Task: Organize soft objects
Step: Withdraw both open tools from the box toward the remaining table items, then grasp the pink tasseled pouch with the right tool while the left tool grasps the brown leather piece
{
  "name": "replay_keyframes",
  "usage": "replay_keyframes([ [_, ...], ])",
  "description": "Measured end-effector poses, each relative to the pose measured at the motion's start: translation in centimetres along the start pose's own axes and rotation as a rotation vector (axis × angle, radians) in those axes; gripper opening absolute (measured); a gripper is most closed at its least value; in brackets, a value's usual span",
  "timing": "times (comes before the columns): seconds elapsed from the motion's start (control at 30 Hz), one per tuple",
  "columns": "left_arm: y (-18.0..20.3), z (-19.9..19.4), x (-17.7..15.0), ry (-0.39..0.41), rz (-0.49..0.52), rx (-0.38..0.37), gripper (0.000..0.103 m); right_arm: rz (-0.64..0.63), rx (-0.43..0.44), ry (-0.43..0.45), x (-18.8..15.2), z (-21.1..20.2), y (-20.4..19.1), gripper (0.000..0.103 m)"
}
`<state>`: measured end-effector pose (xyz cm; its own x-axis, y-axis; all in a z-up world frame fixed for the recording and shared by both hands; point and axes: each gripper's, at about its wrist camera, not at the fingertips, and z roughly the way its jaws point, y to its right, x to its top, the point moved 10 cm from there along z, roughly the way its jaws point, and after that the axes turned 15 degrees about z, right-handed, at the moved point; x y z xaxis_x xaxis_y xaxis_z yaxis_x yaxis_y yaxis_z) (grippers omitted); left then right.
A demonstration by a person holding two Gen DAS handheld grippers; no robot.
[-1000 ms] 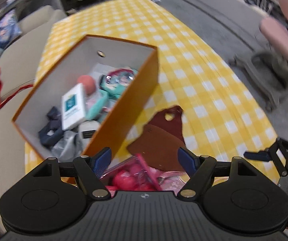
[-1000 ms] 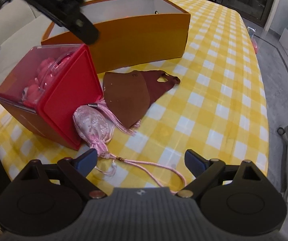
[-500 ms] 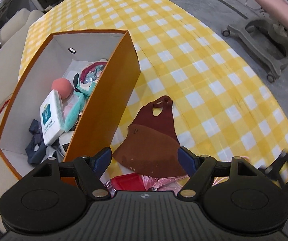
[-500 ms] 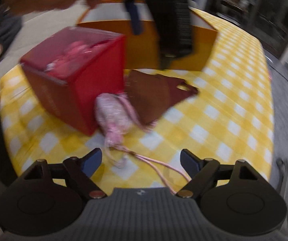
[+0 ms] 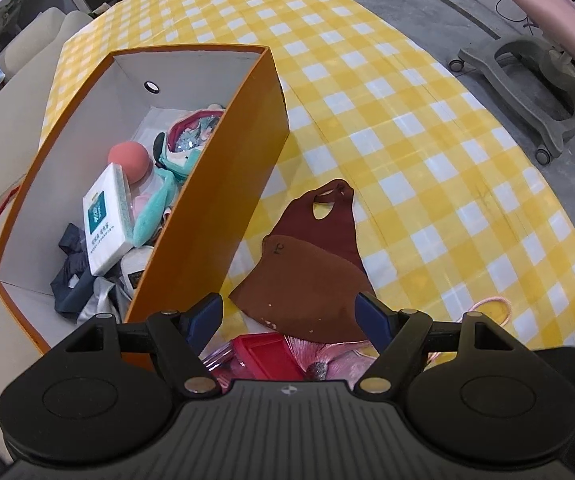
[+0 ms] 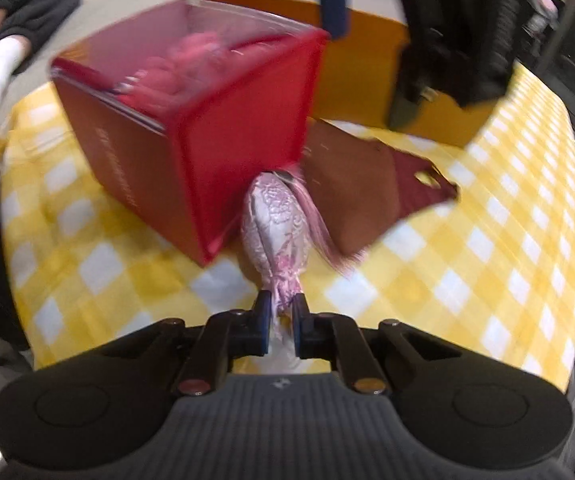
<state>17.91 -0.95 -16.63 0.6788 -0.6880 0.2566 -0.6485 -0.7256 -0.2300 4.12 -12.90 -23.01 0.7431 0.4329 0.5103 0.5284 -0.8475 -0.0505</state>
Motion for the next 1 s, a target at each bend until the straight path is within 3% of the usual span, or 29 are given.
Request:
replay_keyframes([
  [0.17,1.4,1.1,0.6,-0.019,-0.01,0.001,0.088,0.128,-0.083,0.003,-0.7,-1.9,5.3,0.007],
  [0.33,3.6,3.2,1.4,-0.07,0.001,0.024,0.088,0.249,-0.21,-0.008,-4.1,-3.5,12.1,0.006],
  [0.53,5.6,5.8,1.6,-0.11,-0.03,0.014,0.088,0.474,-0.16,-0.019,-7.6,-4.5,15.8,0.006],
  [0.73,5.2,8.0,1.8,-0.156,-0.068,0.089,0.088,0.488,-0.156,-0.003,-8.0,-4.6,16.3,0.009],
  [0.8,4.7,8.4,1.7,-0.156,-0.107,0.101,0.088,0.496,-0.16,0.014,-7.6,-4.7,16.6,0.023],
  [0.83,4.6,8.6,1.6,-0.158,-0.123,0.1,0.089,0.503,-0.163,0.021,-7.5,-4.7,16.8,0.042],
  [0.87,4.4,8.7,1.6,-0.15,-0.14,0.098,0.091,0.51,-0.166,0.037,-7.2,-4.9,16.9,0.05],
  [1.0,4.5,8.9,1.8,-0.139,-0.146,0.075,0.093,0.496,-0.115,0.07,-6.1,-5.3,16.2,0.052],
])
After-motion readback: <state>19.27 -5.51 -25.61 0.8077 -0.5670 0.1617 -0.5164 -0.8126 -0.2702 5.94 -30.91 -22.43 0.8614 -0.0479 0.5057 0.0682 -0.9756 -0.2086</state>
